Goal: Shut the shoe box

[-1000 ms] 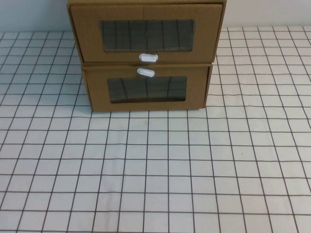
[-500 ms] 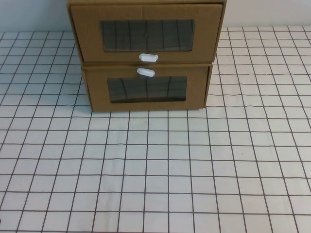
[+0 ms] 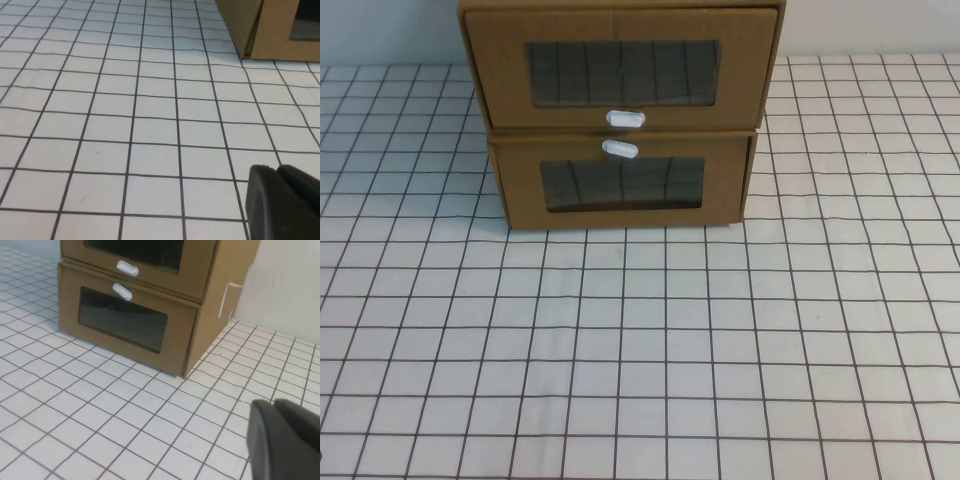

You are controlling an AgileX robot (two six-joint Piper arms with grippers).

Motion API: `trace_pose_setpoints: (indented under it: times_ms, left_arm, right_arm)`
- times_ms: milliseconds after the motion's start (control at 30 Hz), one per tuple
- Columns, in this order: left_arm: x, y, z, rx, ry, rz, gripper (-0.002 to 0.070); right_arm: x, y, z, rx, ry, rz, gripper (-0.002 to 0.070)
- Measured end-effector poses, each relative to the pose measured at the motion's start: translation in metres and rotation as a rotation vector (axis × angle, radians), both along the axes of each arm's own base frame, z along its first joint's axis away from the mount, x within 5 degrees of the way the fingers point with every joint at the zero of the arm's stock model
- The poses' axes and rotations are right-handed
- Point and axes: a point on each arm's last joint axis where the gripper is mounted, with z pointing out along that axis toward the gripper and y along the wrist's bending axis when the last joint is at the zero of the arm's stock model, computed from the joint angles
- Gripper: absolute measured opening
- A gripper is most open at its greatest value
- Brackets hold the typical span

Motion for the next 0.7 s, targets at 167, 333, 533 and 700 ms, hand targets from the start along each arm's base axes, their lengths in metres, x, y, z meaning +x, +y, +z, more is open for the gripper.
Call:
trace_pose_setpoints:
  times_ms: [167, 333, 533, 700]
  left_arm:
    - [0.0, 0.0, 0.0, 0.0, 0.0, 0.0, -0.0006]
    - [0.0, 0.0, 0.0, 0.0, 0.002, 0.0, -0.0006]
    - [0.0, 0.0, 0.0, -0.001, 0.0, 0.0, -0.0006]
    - [0.0, 0.0, 0.0, -0.001, 0.0, 0.0, -0.0006]
  right_arm:
    - [0.001, -0.003, 0.0, 0.0, 0.0, -0.059, -0.0013]
    - [0.003, -0.009, 0.0, -0.011, -0.006, -0.189, -0.0013]
    - [0.002, -0.021, 0.001, -0.072, -0.032, -0.387, -0.0013]
    - [-0.009, -0.028, -0.004, -0.027, -0.003, -0.5, -0.0013]
